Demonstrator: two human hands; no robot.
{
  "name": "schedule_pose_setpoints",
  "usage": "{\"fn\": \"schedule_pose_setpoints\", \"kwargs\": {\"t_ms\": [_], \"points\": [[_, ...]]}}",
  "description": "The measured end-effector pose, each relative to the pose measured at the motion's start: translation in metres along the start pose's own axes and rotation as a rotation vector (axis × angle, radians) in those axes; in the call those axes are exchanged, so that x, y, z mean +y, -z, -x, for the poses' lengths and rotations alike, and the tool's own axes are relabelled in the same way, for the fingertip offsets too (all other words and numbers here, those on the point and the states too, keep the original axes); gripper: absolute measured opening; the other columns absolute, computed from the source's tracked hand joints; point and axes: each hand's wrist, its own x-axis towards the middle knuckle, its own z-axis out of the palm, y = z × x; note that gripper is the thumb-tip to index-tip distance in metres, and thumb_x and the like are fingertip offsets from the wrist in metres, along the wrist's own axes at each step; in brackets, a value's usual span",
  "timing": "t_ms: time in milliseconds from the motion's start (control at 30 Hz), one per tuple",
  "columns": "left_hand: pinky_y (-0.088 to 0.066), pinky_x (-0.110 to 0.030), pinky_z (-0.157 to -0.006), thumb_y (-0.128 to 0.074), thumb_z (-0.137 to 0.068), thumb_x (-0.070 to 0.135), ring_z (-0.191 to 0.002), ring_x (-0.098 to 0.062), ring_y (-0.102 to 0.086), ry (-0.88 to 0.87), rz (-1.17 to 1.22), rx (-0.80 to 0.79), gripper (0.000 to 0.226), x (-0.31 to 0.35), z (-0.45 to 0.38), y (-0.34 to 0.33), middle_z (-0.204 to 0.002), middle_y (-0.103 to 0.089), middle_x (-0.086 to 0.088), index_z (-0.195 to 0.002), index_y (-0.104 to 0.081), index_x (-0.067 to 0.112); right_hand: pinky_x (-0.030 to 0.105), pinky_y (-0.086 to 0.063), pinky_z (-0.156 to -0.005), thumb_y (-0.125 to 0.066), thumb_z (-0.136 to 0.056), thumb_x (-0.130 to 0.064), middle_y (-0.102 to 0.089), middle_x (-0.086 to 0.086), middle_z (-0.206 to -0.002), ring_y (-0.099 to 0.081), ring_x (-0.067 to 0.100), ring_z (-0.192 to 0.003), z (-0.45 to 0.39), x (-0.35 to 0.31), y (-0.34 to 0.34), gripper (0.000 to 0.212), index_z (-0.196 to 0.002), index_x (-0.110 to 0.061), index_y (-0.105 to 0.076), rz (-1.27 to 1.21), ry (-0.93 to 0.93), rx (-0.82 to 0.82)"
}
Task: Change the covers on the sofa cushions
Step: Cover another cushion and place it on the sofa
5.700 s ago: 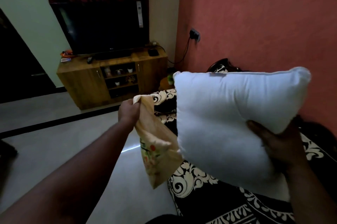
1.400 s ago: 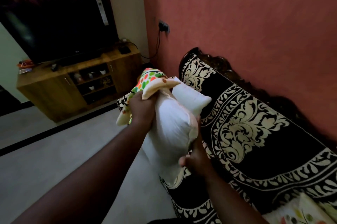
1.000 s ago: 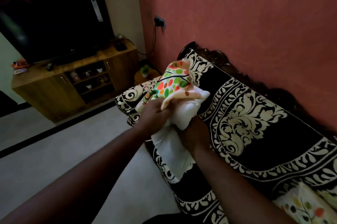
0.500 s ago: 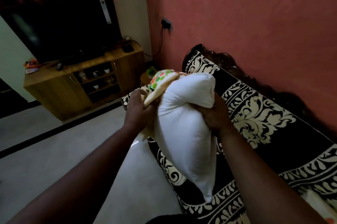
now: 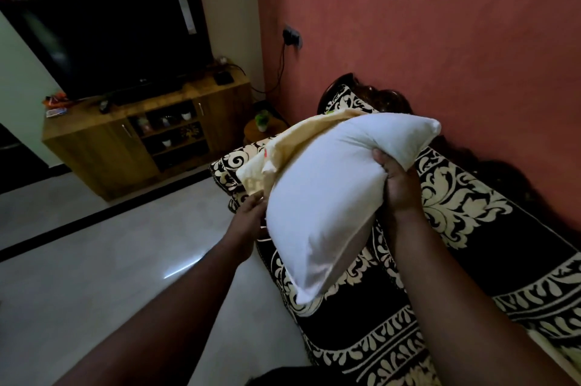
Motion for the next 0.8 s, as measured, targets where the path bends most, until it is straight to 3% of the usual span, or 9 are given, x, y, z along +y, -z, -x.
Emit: {"fn": "schedule_pose_setpoints", "kwargs": {"t_ms": [133,200,267,367,467,533,600,700,800], "points": [[-0.051,-0.042,-0.077,-0.061,-0.095,0.015,-0.091,-0.031,-0.071,0.043,-0.083,0.013,0.023,0.004,-0.003,0.004,-0.102,-0.077,-0.011,-0.115,-0.072,0.014,0.031,-0.058,-0.063,-0.078,-0.066,-0.033,-0.076,0.009,-0.108,-0.075,0.029,-0.090,-0.025,0.004,-0.001,0.058,-0.119,-0.013,-0.067,0.001,-0.149,0.153],[-0.053,-0.042,-0.077,-0.061,-0.096,0.014,-0.091,-0.032,-0.071,0.052,-0.172,-0.056,0.019,-0.002,0.001,0.001,-0.100,-0.077,-0.013,-0.110,-0.073,0.010,0.036,-0.060,-0.065,-0.079,-0.065,-0.033,-0.075,0.010,-0.104,-0.074,0.031,-0.085,-0.038,0.010,0.004,0.057,-0.117,-0.013,-0.066,-0.002,-0.250,0.252],[-0.055,-0.039,-0.074,-0.059,-0.098,0.022,-0.091,-0.026,-0.071,0.071,-0.256,-0.073,0.022,-0.013,0.004,-0.001,-0.106,-0.075,-0.011,-0.117,-0.068,0.017,0.044,-0.061,-0.073,-0.081,-0.068,-0.030,-0.074,0.011,-0.105,-0.074,0.033,-0.084,-0.047,0.017,0.010,0.057,-0.119,-0.012,-0.064,-0.020,-0.306,0.316],[-0.057,-0.042,-0.082,-0.057,-0.098,0.029,-0.109,-0.024,-0.064,-0.114,-0.370,0.071,0.032,-0.026,0.006,0.002,-0.119,-0.066,-0.002,-0.130,-0.055,0.030,0.049,-0.059,-0.086,-0.081,-0.070,-0.027,-0.071,0.011,-0.112,-0.071,0.033,-0.091,-0.052,0.024,0.014,0.064,-0.128,-0.012,-0.059,-0.005,-0.303,0.374],[-0.052,-0.048,-0.100,-0.055,-0.094,0.034,-0.126,-0.019,-0.055,-0.343,-0.271,-0.130,0.051,-0.014,0.014,0.004,-0.139,-0.056,0.003,-0.144,-0.046,0.035,0.055,-0.056,-0.091,-0.082,-0.057,-0.037,-0.068,0.012,-0.117,-0.069,0.036,-0.095,-0.063,0.026,0.021,0.082,-0.132,-0.015,-0.056,0.024,-0.303,0.402],[-0.054,-0.038,-0.100,-0.070,-0.082,0.049,-0.132,-0.009,-0.050,-0.363,-0.225,-0.318,0.086,0.002,0.018,0.001,-0.151,-0.044,0.009,-0.156,-0.028,0.036,0.056,-0.055,-0.091,-0.080,-0.054,-0.043,-0.068,0.014,-0.117,-0.068,0.037,-0.095,-0.070,0.027,0.023,0.083,-0.128,-0.015,-0.056,0.046,-0.339,0.375],[-0.053,-0.037,-0.101,-0.088,-0.066,0.054,-0.134,-0.010,-0.049,-0.457,-0.379,-0.334,0.113,0.016,0.015,-0.005,-0.152,-0.042,0.010,-0.157,-0.023,0.037,0.054,-0.056,-0.091,-0.079,-0.069,-0.045,-0.069,0.014,-0.113,-0.068,0.036,-0.096,-0.068,0.022,0.018,0.065,-0.120,-0.013,-0.056,0.069,-0.353,0.315],[-0.055,-0.035,-0.089,-0.088,-0.052,0.068,-0.115,-0.011,-0.062,-0.561,-0.649,-0.083,0.096,0.033,0.003,-0.011,-0.125,-0.065,0.012,-0.136,-0.053,0.037,0.050,-0.055,-0.094,-0.070,-0.087,-0.053,-0.070,0.008,-0.109,-0.067,0.031,-0.101,-0.059,0.019,0.010,0.051,-0.121,-0.017,-0.059,0.098,-0.313,0.136],[-0.058,-0.037,-0.083,-0.078,-0.063,0.072,-0.101,-0.015,-0.069,-0.518,-0.492,0.096,0.077,0.041,-0.007,-0.016,-0.110,-0.072,0.007,-0.125,-0.063,0.028,0.051,-0.053,-0.098,-0.063,-0.095,-0.047,-0.071,0.006,-0.120,-0.064,0.030,-0.115,-0.040,0.034,0.009,0.044,-0.129,-0.019,-0.061,0.189,-0.204,-0.080]]}}
